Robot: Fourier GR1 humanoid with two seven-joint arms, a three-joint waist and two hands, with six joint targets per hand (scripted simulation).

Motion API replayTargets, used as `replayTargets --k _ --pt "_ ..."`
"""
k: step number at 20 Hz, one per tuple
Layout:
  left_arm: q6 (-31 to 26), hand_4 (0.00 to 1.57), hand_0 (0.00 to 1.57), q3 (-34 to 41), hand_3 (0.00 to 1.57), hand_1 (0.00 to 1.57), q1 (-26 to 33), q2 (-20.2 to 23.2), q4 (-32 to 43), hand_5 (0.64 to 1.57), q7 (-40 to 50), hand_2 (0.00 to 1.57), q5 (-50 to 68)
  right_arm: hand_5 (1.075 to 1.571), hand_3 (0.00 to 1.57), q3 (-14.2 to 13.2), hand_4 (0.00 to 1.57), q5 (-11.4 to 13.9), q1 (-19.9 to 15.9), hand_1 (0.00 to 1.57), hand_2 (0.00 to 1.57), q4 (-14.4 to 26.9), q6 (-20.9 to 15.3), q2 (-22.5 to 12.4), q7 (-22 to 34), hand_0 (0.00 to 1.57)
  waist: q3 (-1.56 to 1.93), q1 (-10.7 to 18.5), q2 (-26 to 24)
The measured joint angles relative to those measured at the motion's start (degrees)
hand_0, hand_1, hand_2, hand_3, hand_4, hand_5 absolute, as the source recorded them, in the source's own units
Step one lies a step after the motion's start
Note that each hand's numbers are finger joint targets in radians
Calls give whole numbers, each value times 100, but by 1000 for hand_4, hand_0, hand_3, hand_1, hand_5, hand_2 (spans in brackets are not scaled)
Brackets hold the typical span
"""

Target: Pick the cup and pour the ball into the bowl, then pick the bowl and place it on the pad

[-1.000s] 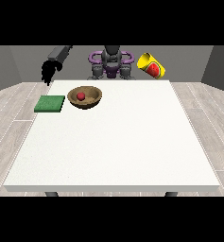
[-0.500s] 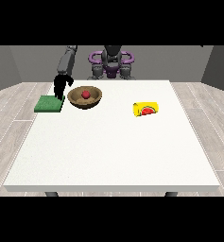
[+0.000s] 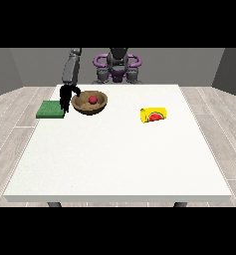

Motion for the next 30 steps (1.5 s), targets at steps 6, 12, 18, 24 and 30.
replayTargets --k 6,12,18,24,30 --pt "-127 1014 0 136 0 0 160 234 -265 1542 24 0 275 1544 0 14 447 42 -155 0 0 309 97 -17 -632 0 -112 -19 209" --pt "-165 1023 0 175 0 0 116 354 -391 1537 49 0 405 1550 0 31 448 75 -181 0 0 202 10 -2 -838 0 -189 -16 406" --pt "-309 1023 0 285 0 0 197 529 -302 1540 56 0 560 1568 0 101 615 131 -478 0 0 329 -451 284 -648 0 -88 32 389" --pt "-412 1056 0 417 0 0 82 689 -391 1528 50 0 763 1478 1571 -5 912 213 -332 1571 1571 276 -1015 138 -800 1571 -198 210 584" --pt "-524 1160 0 550 0 0 28 824 -349 1527 63 0 945 1542 1292 83 995 231 -119 1571 1571 -30 -1376 105 -844 1571 -158 355 649"
